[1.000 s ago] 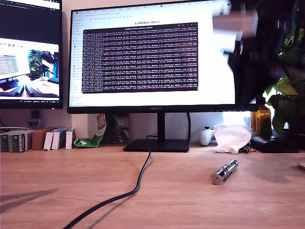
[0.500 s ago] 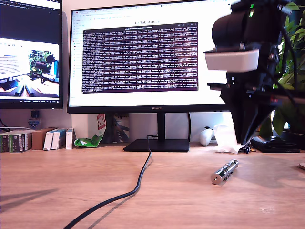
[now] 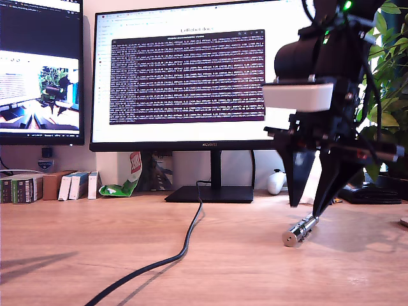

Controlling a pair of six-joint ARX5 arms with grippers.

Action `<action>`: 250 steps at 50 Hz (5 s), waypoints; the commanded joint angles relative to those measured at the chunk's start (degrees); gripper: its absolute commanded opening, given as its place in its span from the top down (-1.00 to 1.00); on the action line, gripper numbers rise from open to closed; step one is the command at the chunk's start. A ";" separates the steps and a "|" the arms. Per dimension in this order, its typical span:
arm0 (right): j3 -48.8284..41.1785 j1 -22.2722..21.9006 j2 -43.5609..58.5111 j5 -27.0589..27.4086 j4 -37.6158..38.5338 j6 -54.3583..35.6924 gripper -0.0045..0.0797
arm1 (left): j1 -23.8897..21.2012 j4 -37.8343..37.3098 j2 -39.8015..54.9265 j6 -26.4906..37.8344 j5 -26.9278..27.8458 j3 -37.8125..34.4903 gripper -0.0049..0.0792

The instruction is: Pick the metallic laser pointer with your right arm, pass it to your left arm, then place it down to the left side of the table

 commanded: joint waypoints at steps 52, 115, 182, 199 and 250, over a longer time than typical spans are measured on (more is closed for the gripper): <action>0.79 0.59 5.92 -2.21 -0.90 -1.75 0.63 | -0.09 -0.79 0.22 0.20 -0.11 0.31 0.93; 1.46 1.46 6.23 -3.06 1.05 0.37 0.92 | -0.09 -2.78 0.22 0.17 -0.11 0.31 0.93; 2.08 2.10 0.44 -5.22 -0.22 3.04 0.31 | -0.09 -2.75 0.22 -0.24 -0.07 0.31 0.93; 2.05 1.97 0.46 -6.73 -0.57 3.08 0.24 | -0.09 -2.80 0.22 -0.24 -0.07 0.31 0.93; 2.05 0.20 4.90 -6.62 0.94 3.08 0.17 | -0.09 -3.23 0.22 -0.24 -0.09 0.31 0.93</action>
